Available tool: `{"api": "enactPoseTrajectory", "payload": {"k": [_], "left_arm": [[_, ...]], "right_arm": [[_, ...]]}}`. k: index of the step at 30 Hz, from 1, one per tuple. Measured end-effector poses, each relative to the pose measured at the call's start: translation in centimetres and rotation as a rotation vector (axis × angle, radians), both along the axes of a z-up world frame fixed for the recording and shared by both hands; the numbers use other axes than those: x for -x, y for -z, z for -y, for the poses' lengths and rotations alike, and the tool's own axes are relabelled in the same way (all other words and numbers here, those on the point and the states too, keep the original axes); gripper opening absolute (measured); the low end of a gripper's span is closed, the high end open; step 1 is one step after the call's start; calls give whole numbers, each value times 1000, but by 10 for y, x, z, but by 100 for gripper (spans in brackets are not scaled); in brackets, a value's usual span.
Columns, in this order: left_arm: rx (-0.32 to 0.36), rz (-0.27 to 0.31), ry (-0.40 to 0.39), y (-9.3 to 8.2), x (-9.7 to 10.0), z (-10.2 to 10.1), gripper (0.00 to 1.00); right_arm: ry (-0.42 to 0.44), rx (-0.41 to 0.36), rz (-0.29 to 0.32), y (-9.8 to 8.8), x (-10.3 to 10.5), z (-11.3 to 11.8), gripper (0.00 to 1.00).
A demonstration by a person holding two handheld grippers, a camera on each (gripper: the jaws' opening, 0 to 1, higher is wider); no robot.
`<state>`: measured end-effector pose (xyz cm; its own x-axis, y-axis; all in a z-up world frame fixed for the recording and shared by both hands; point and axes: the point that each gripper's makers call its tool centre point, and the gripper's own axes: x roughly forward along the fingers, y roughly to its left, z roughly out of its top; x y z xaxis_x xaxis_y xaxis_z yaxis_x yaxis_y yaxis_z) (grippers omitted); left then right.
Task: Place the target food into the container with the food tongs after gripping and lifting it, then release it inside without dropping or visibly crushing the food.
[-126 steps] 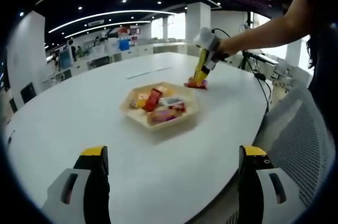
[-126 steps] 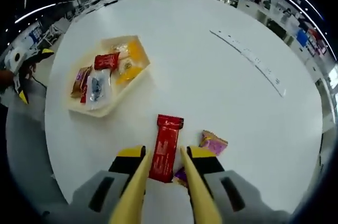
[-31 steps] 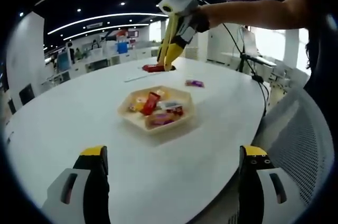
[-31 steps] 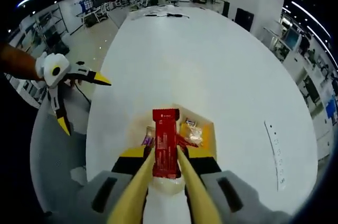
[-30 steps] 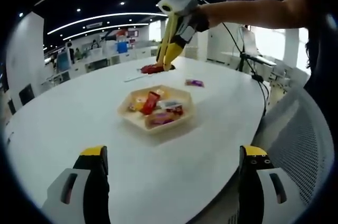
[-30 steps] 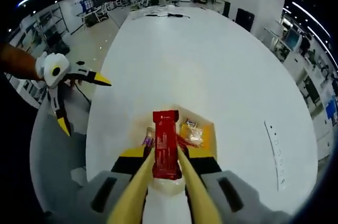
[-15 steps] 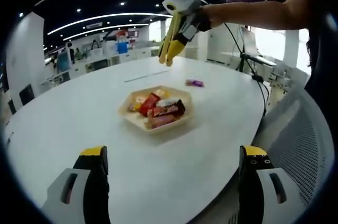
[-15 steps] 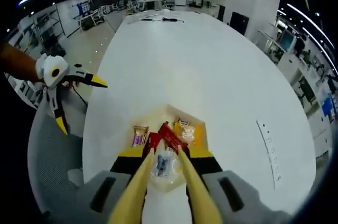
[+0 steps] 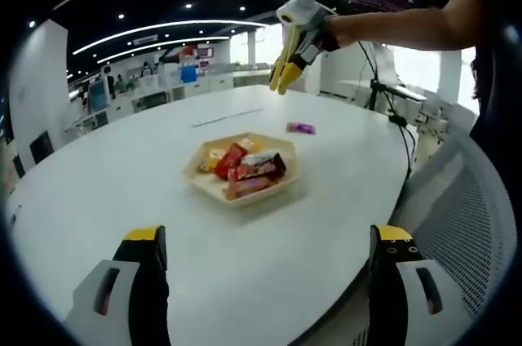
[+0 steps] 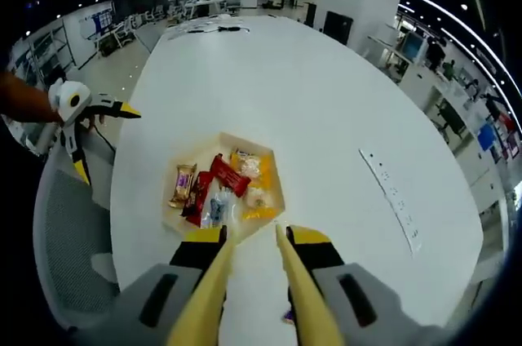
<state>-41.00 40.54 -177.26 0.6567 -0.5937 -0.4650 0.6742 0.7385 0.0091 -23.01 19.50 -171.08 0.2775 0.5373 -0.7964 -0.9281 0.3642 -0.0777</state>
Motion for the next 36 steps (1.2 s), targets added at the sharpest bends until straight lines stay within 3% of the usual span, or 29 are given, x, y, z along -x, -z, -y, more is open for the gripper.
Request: {"api": "enactPoseTrajectory", "payload": {"k": [10,16,20,27,36], "left_arm": [[-1,0,-4,1,-1,-1,100],[28,5,-5,-3,-1,0,100],[37,16,-9,-6,-1,0,100],[22,8,-5,-3,-1,0,100],[9,-6,-7,0,-1,-1,100]], "right_arm": [[115,24,-16,13,-8,54,28],[129,19,21,19,-15,77,28],[199,5,0,27,-20,94,28],[227,9,-4,37,-24,113,28],[247,7,-13,55,-33,118,29]]}}
